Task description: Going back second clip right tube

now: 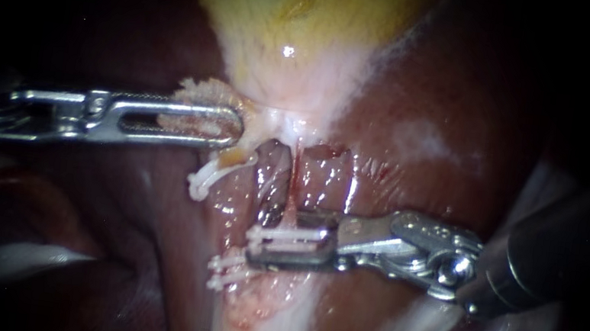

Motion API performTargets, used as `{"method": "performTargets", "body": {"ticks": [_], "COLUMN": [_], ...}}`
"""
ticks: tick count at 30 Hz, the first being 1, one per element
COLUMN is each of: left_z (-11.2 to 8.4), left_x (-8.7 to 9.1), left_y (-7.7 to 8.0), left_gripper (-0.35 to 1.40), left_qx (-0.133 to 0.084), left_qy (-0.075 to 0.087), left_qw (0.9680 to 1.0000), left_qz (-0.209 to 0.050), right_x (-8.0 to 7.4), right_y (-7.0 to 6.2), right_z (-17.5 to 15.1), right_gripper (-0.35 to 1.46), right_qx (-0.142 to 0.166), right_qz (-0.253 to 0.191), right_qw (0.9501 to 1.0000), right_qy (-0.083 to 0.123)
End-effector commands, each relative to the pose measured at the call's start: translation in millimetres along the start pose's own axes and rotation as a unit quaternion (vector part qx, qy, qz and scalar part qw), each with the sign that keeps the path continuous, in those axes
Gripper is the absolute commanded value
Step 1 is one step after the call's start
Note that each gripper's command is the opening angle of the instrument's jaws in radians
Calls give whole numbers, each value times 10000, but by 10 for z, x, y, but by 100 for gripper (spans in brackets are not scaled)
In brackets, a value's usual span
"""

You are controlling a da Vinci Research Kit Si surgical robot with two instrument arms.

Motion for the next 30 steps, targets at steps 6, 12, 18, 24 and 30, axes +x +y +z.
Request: {"method": "performTargets", "body": {"ticks": [6,12,18,24,30], "left_z": [0,0,0,0,5], "left_x": [1,2,2,3,6], "left_y": [0,0,1,1,3], "left_gripper": [-35,-35,-35,-35,-35], "left_qx": [1,0,1,0,-10], "left_qy": [0,-2,-2,-2,-13], "left_qw": [10000,10000,10000,10000,10000], "left_qz": [2,5,7,8,18], "right_x": [0,12,27,38,39], "right_y": [8,10,7,7,7], "right_z": [-28,-68,-104,-126,-135], "right_gripper": [50,50,50,50,50], "right_qx": [-19,-25,55,54,47], "right_qz": [-769,-1200,-1512,-1590,-1662], "right_qw": [9970,9927,9884,9872,9860], "right_qy": [-60,-109,-123,-82,-79]}}
